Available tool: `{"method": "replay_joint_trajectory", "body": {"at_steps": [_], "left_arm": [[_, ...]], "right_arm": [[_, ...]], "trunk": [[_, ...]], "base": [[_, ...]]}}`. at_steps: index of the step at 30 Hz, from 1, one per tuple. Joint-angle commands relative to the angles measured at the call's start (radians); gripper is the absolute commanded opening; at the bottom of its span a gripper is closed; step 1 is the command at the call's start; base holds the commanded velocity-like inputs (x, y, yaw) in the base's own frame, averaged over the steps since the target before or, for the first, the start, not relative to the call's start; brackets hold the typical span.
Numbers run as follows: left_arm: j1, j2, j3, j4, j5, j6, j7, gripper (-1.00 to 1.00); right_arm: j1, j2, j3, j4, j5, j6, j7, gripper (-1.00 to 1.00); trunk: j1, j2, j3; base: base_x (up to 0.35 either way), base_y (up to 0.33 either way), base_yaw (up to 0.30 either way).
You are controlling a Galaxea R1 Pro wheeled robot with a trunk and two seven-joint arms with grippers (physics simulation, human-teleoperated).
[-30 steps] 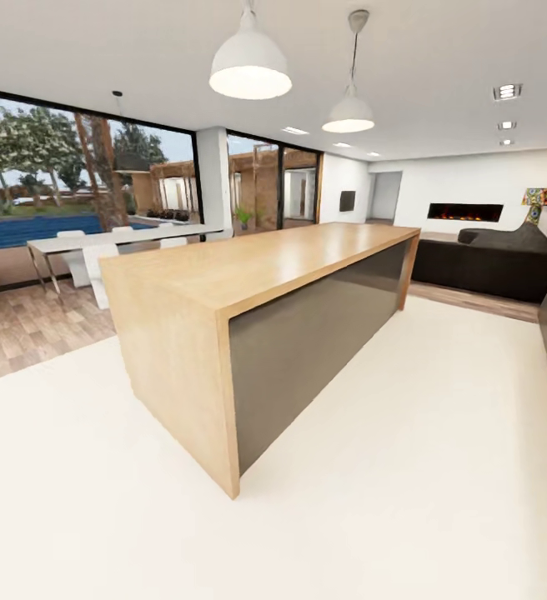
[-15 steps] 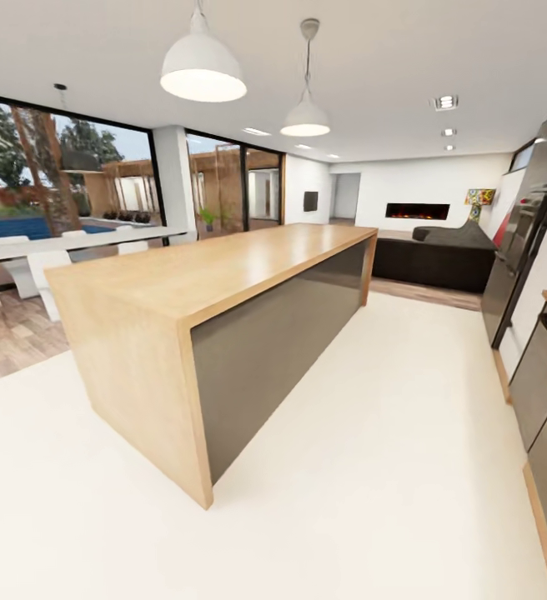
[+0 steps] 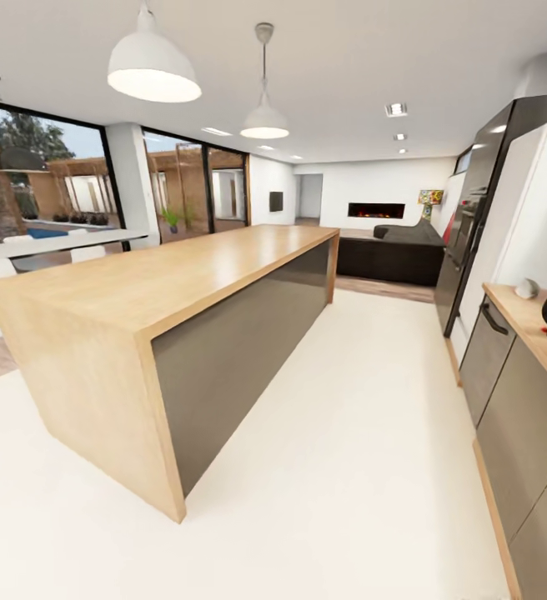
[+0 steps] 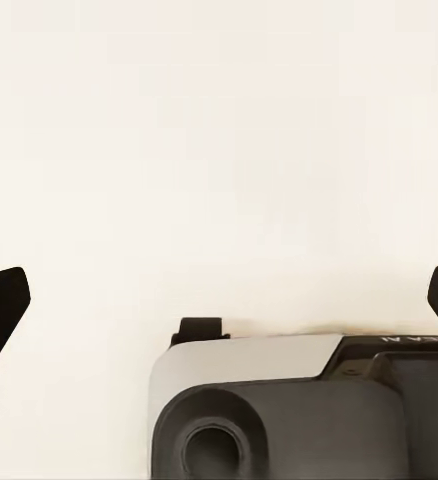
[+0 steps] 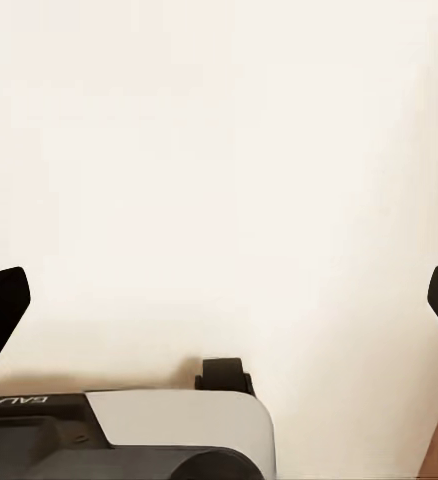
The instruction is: Set up a coffee station on the kitchen countertop: keep the coffee maker on the countertop, move the bottle of coffee from the kitchen shelf to the counter next to the coffee maker, place a paper coffee filter on top of the coffee maker, put the saucer next to the coffee maker with the coffee cup on the saucer, and place the electric kettle next to the coffee maker.
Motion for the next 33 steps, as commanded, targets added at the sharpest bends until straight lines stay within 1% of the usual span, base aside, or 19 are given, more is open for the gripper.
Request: {"method": "replay_joint_trajectory", "body": {"at_steps": [1, 8, 33], "left_arm": [[0.000, 0.000, 0.001, 0.000, 0.001, -0.003, -0.001, 1.00], [0.000, 0.000, 0.000, 0.000, 0.002, -0.003, -0.001, 1.00], [0.000, 0.003, 0.005, 0.000, 0.004, 0.001, 0.001, 1.00]], "right_arm": [[-0.001, 0.000, -0.001, 0.000, 0.000, 0.000, 0.000, 1.00], [-0.001, 0.000, -0.001, 0.000, 0.000, 0.000, 0.000, 1.00], [-0.001, 0.000, -0.001, 0.000, 0.001, 0.001, -0.003, 1.00]], "trunk": [[0.000, -0.001, -0.001], [0.000, -0.001, -0.001], [-0.096, 0.174, 0.077]], "base": [[0.000, 0.000, -0.273], [0.000, 0.000, -0.273], [0.000, 0.000, -0.272]]}}
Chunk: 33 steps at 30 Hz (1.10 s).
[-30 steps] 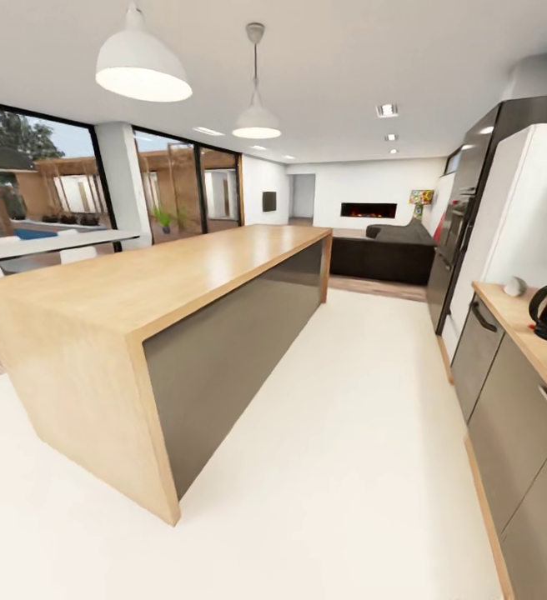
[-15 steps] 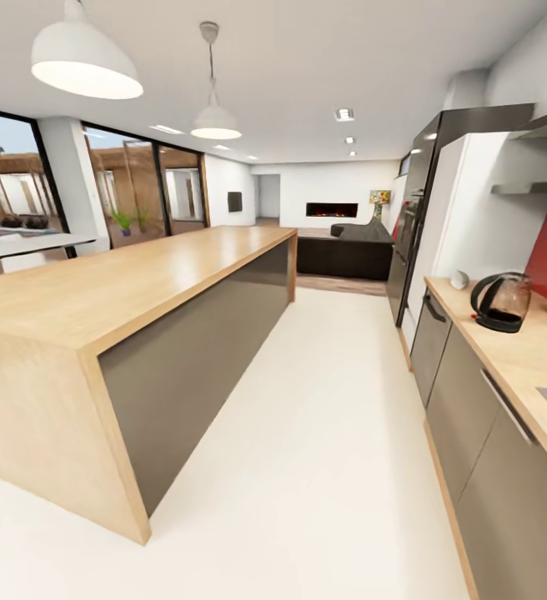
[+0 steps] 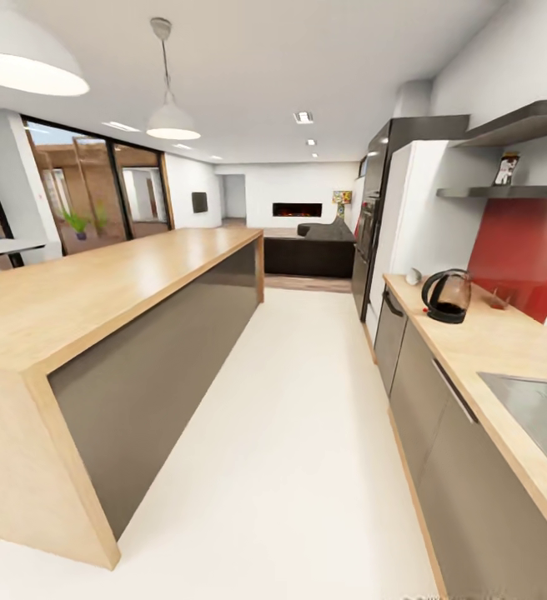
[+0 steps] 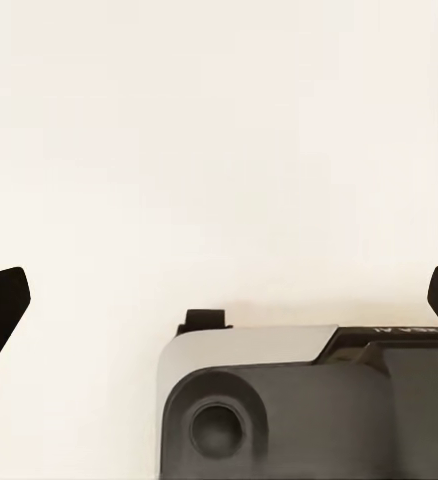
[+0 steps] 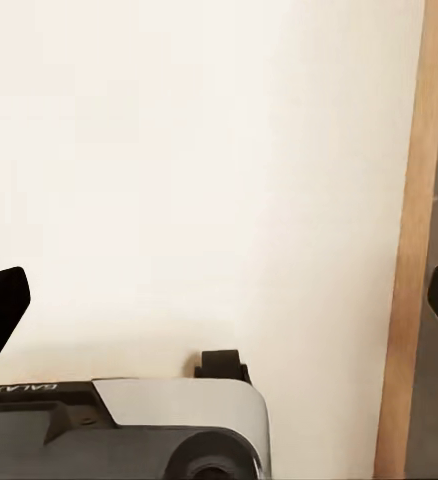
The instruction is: Set up a coffee station on the kitchen countertop: keep the coffee maker on the countertop, move the bottle of coffee from the kitchen shelf to the counter next to the coffee maker, place a paper coffee filter on top of the coffee maker, put the saucer next to the coffee maker with the coffee cup on the saucer, and place the electric kettle next to the coffee maker.
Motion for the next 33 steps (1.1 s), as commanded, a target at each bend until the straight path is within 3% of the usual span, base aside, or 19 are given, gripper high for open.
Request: {"method": "replay_joint_trajectory", "body": {"at_steps": [1, 5, 10, 13, 18, 20, 23, 27, 33], "left_arm": [[0.000, 0.000, 0.001, 0.000, 0.002, -0.003, -0.001, 1.00], [-0.001, 0.001, 0.011, 0.000, 0.002, -0.003, 0.000, 1.00], [-0.008, -0.001, 0.067, -0.010, 0.001, -0.007, -0.001, 1.00], [-0.022, -0.003, 0.078, -0.015, 0.000, -0.007, 0.000, 1.00], [-0.123, -0.006, 0.085, -0.017, -0.001, -0.003, 0.013, 1.00], [-0.199, -0.001, 0.086, -0.015, 0.000, 0.005, 0.016, 1.00], [-0.202, 0.004, 0.096, -0.005, 0.000, 0.005, 0.016, 1.00], [-0.194, 0.006, 0.165, -0.001, 0.000, 0.000, 0.014, 1.00], [-0.192, 0.004, 0.180, 0.001, -0.001, -0.001, 0.014, 1.00]], "right_arm": [[-0.001, 0.000, -0.001, 0.000, 0.000, 0.000, -0.001, 1.00], [-0.001, 0.000, -0.001, 0.000, 0.000, 0.000, -0.002, 1.00], [-0.001, 0.000, -0.002, 0.000, 0.000, 0.000, -0.002, 1.00], [-0.001, 0.000, -0.003, -0.001, 0.000, -0.001, -0.002, 1.00], [-0.001, 0.000, -0.007, -0.003, 0.000, -0.009, -0.002, 1.00], [-0.001, 0.001, -0.005, -0.006, -0.001, -0.077, -0.002, 1.00], [-0.001, 0.003, -0.004, -0.019, -0.001, -0.124, -0.001, 1.00], [-0.001, 0.003, 0.003, 0.003, 0.006, -0.150, 0.002, 1.00], [-0.001, 0.003, 0.003, 0.083, 0.009, -0.154, 0.003, 1.00]], "trunk": [[-0.004, 0.006, 0.002], [-0.019, 0.034, 0.015], [-0.038, 0.069, 0.030], [-0.050, 0.090, 0.040], [-0.069, 0.125, 0.055], [-0.077, 0.139, 0.062], [-0.088, 0.160, 0.071], [-0.104, 0.188, 0.083], [-0.127, 0.230, 0.102]], "base": [[0.000, 0.000, -0.266], [0.000, 0.000, -0.263], [0.000, 0.000, -0.256], [0.000, 0.000, -0.246], [0.000, 0.000, -0.172], [0.000, 0.000, -0.010], [0.000, 0.000, -0.001], [0.000, 0.000, 0.000], [0.000, 0.000, 0.000]]}}
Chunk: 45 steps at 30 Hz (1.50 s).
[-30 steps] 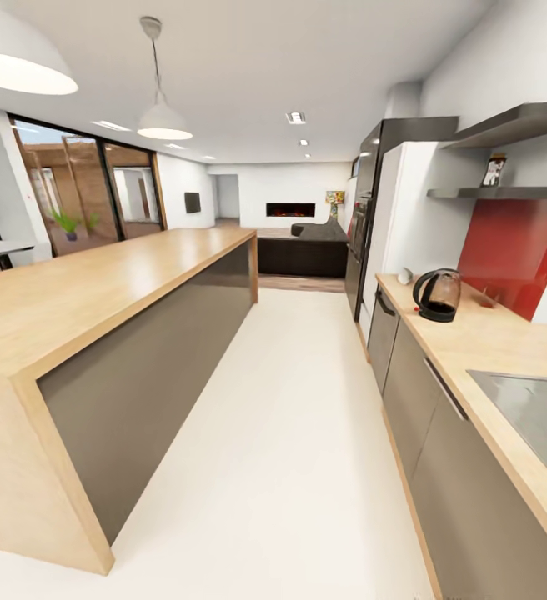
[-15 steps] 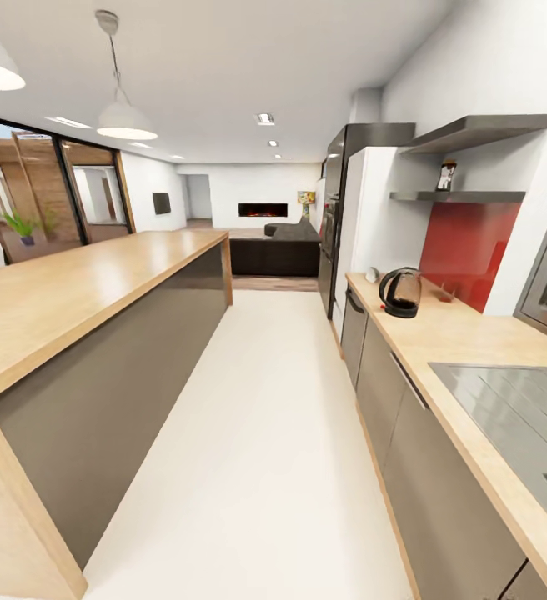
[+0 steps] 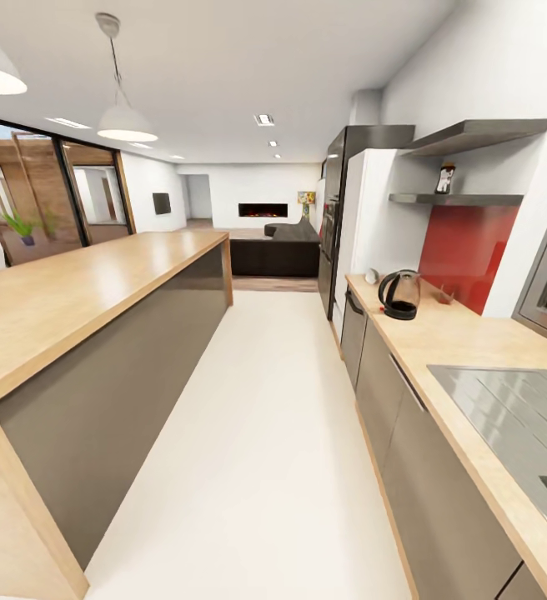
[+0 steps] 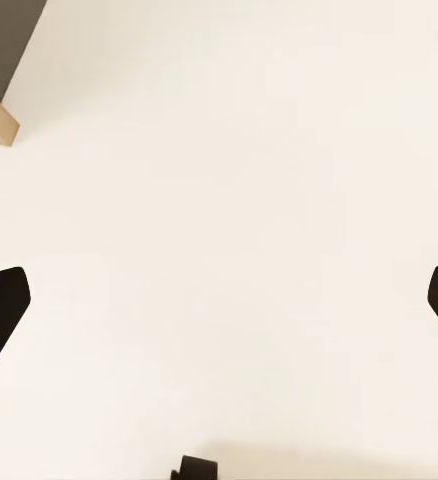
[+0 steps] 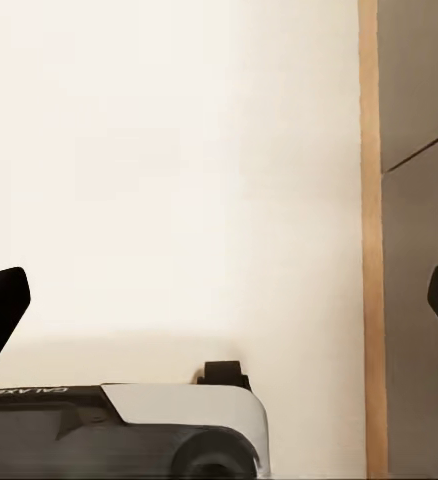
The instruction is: Set up a coffee station on the kitchen countertop: keep the coffee maker on the countertop, move the bottle of coffee from the kitchen shelf to the counter next to the coffee maker, place a paper coffee filter on top of the coffee maker, put the saucer next to the coffee maker with the coffee cup on the saucer, and place the electric kettle next to the coffee maker.
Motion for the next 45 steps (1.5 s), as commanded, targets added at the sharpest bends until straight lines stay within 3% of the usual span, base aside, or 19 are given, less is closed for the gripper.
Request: {"method": "replay_joint_trajectory", "body": {"at_steps": [1, 45], "left_arm": [[-0.001, 0.000, 0.001, 0.001, 0.001, -0.004, 0.000, 1.00], [-0.002, 0.003, 0.004, -0.001, -0.002, -0.004, 0.002, 1.00]], "right_arm": [[-0.001, 0.000, -0.002, 0.004, 0.001, -0.003, 0.001, 1.00], [-0.001, 0.000, -0.001, 0.011, 0.002, -0.003, 0.001, 1.00]], "trunk": [[-0.004, 0.006, 0.002], [-0.172, 0.314, 0.140]], "base": [[0.000, 0.000, 0.000], [0.000, 0.000, 0.000]]}}
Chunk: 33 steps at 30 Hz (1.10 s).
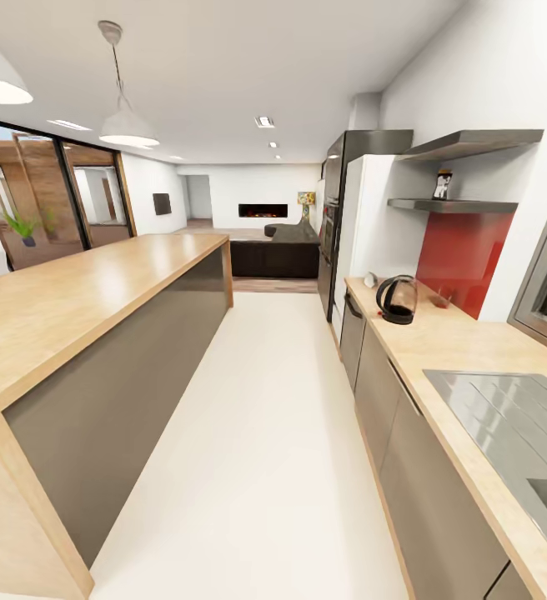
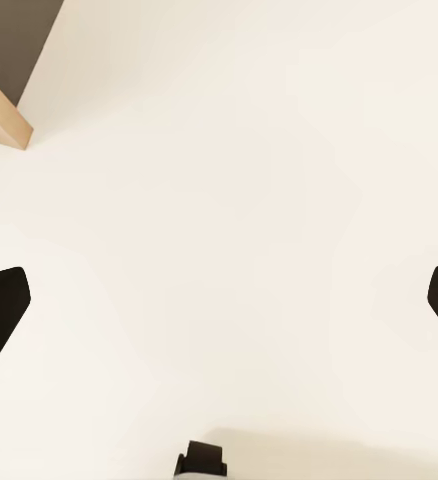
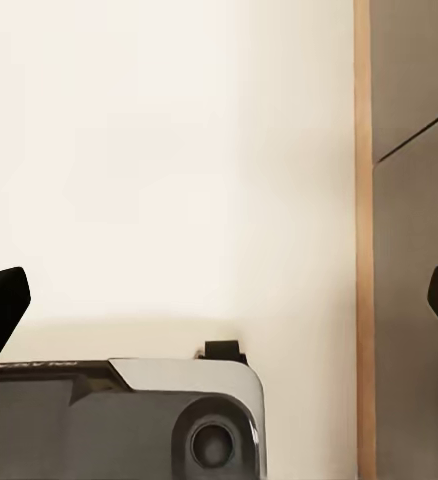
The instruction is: Set up a coffee station on the kitchen countertop: keep the coffee maker on the countertop, move the bottle of coffee from the kitchen shelf to the counter next to the coffee maker, place a paper coffee filter on top of the coffee maker, put the saucer next to the coffee maker with the coffee cup on the saucer, and place the electric kettle next to the coffee maker.
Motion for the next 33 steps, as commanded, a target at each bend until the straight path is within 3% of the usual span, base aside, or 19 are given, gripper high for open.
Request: {"method": "replay_joint_trajectory", "body": {"at_steps": [1, 4, 29, 33], "left_arm": [[-0.001, 0.000, 0.001, 0.001, 0.001, -0.004, 0.000, 1.00], [-0.001, 0.000, 0.001, 0.001, 0.001, -0.004, 0.000, 1.00], [-0.001, -0.001, -0.001, 0.001, 0.001, -0.005, 0.000, 1.00], [0.001, 0.001, -0.011, 0.003, -0.011, -0.008, -0.009, 1.00]], "right_arm": [[-0.001, 0.000, -0.002, 0.001, 0.001, -0.003, 0.000, 1.00], [-0.001, 0.000, -0.002, 0.001, 0.002, -0.003, 0.000, 1.00], [-0.001, 0.000, -0.002, 0.001, 0.000, -0.003, 0.000, 1.00], [-0.001, 0.000, -0.002, 0.001, 0.001, -0.003, -0.001, 1.00]], "trunk": [[-0.004, 0.006, 0.002], [-0.015, 0.027, 0.011], [-0.015, 0.027, 0.011], [-0.015, 0.027, 0.011]], "base": [[0.000, 0.000, 0.000], [0.000, 0.000, 0.000], [0.000, 0.000, 0.000], [0.007, 0.000, 0.000]]}}
